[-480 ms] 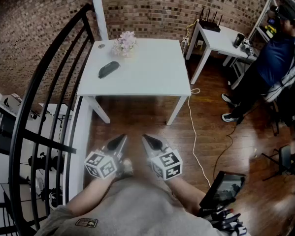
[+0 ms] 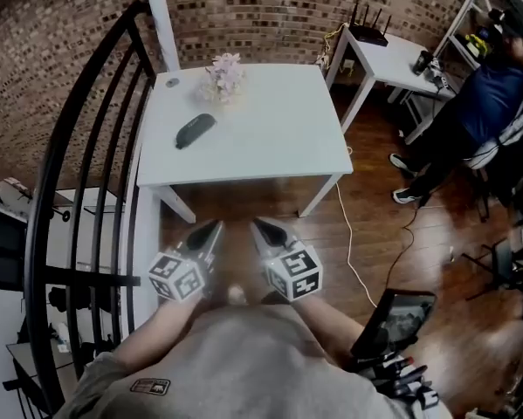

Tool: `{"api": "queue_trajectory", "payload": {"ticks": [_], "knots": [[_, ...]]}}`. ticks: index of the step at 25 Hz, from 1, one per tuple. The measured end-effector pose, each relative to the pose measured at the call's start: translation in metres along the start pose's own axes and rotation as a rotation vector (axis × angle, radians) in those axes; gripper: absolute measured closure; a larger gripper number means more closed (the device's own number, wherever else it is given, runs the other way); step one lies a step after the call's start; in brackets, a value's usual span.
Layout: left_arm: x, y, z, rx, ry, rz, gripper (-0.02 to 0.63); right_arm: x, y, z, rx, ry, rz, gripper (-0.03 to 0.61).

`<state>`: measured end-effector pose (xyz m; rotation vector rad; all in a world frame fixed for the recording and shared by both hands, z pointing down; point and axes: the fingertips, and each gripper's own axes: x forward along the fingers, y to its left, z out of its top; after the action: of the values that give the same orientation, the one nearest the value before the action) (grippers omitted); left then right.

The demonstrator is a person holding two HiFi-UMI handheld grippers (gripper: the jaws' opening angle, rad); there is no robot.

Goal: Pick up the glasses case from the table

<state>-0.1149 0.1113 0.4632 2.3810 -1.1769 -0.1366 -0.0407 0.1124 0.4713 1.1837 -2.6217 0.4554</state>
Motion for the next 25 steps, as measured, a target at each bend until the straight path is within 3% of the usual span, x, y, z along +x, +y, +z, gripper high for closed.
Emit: {"api": "queue_trajectory", "payload": {"ticks": [11, 25], "knots": [[0.04, 0.053, 0.032, -0.029, 0.016, -0.002, 0.614, 0.062, -0.028, 0.026, 0.02, 0.026, -0.018, 0.566], [0.141, 0.121, 0.047, -0.049, 0.028, 0.185, 0.612, 0.148, -0.127, 0.049, 0.035, 0.071, 0.128, 0.566]]}}
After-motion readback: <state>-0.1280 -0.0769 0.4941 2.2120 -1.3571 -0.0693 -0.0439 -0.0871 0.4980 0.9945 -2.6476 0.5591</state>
